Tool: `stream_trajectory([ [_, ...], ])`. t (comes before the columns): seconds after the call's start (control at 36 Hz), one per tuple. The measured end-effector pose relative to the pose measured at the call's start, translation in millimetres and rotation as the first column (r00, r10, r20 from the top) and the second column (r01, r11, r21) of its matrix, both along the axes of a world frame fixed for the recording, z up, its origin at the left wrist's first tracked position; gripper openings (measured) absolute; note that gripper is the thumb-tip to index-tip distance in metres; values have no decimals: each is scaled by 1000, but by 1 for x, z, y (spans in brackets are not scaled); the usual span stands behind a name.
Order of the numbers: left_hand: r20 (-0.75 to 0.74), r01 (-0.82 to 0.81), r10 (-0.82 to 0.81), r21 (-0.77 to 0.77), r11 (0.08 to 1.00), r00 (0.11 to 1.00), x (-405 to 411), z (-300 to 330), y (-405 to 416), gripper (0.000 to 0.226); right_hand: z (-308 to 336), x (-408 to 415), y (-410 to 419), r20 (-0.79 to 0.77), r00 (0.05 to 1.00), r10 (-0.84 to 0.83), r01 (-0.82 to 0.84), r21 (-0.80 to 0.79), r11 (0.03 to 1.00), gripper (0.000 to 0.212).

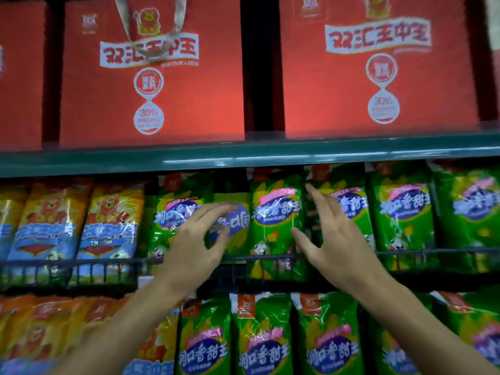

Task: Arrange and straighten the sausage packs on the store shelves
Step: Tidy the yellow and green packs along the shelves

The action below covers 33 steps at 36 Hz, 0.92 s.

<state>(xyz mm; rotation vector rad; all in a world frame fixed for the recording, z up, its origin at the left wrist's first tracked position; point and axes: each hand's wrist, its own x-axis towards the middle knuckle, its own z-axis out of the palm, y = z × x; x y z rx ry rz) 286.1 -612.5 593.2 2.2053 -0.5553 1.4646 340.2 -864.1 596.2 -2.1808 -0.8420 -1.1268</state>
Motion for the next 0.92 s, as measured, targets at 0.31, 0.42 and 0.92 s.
stream_trajectory([
  [0.31, -322, -7, -62, -209, 978, 945, 47, 18, -34, 58, 0, 22, 6, -67, 979, -194, 182, -153, 971, 77],
  [0.42, -341, 7, -91, -239, 971, 936, 47, 21, -32, 63, 5, 21, 11, -114, 978, -172, 159, -120, 980, 64],
  [0.92, -337, -30, -46, -215, 976, 940, 20, 42, 18, 60, -4, 11, 63, -180, 977, 115, -89, 145, 985, 73],
])
